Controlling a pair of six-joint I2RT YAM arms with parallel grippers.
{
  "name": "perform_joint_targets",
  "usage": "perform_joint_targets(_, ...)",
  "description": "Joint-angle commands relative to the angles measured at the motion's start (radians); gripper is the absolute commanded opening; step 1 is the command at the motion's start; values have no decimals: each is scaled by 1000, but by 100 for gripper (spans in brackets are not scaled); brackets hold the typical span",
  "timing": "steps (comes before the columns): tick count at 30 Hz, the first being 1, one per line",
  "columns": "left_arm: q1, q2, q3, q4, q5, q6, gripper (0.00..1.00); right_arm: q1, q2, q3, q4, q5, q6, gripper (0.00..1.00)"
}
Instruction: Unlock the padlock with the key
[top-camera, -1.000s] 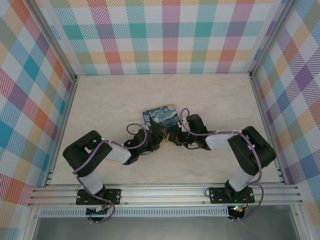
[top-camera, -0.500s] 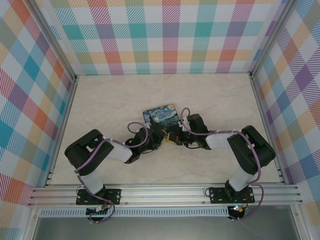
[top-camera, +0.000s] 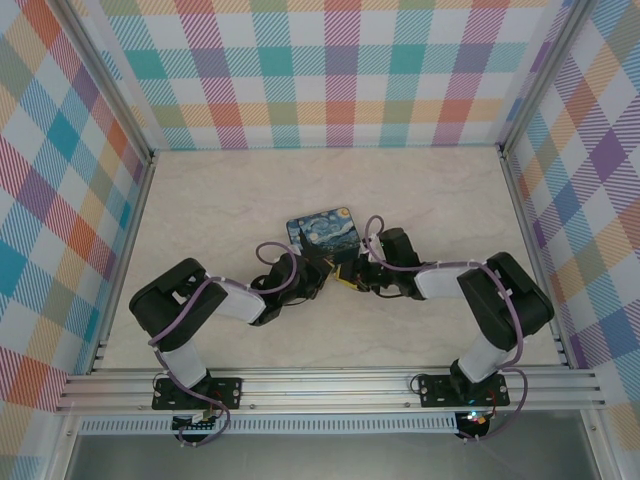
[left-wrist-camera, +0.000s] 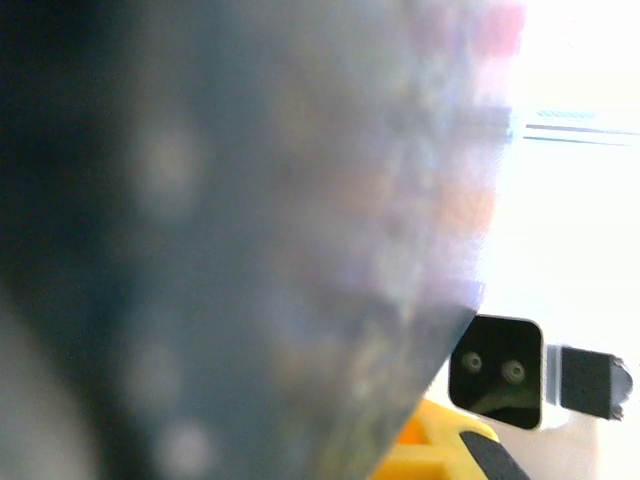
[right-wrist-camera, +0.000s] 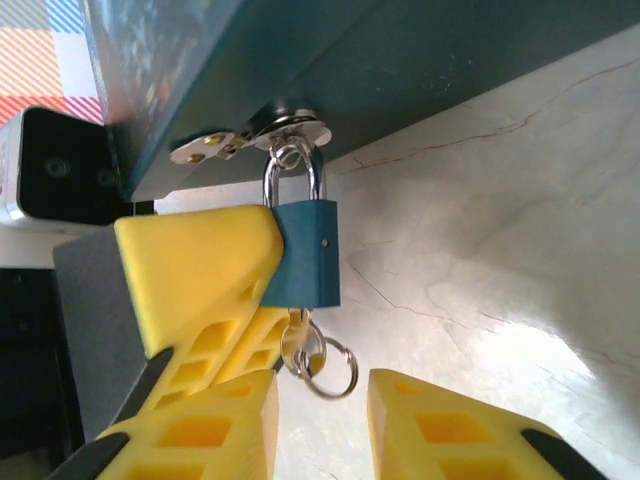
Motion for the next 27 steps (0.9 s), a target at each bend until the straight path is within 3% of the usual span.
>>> perform_joint_targets(1, 6, -43, 31, -35, 1, 21, 0, -7, -71, -8, -102, 48, -149, 35)
perform_joint_targets(7, 6, -75, 45, -91, -2, 24, 0, -10, -219, -8, -249, 194, -433, 38)
perform_joint_targets(15, 11, -104, 70, -142, 16, -1, 0, -2, -460, -60, -230, 305, -837, 42)
perform_joint_targets(20, 15, -129, 77, -177, 15, -17, 0, 8, -619, -99, -164, 353, -1107, 65)
perform_joint_targets(24, 17, -143, 91, -237, 15, -41, 0, 14, -658, -131, -111, 306, -1231, 74)
perform_joint_targets(27, 19, -145, 92, -243, 18, -73, 0, 95, -652, -135, -138, 376, -1394, 78)
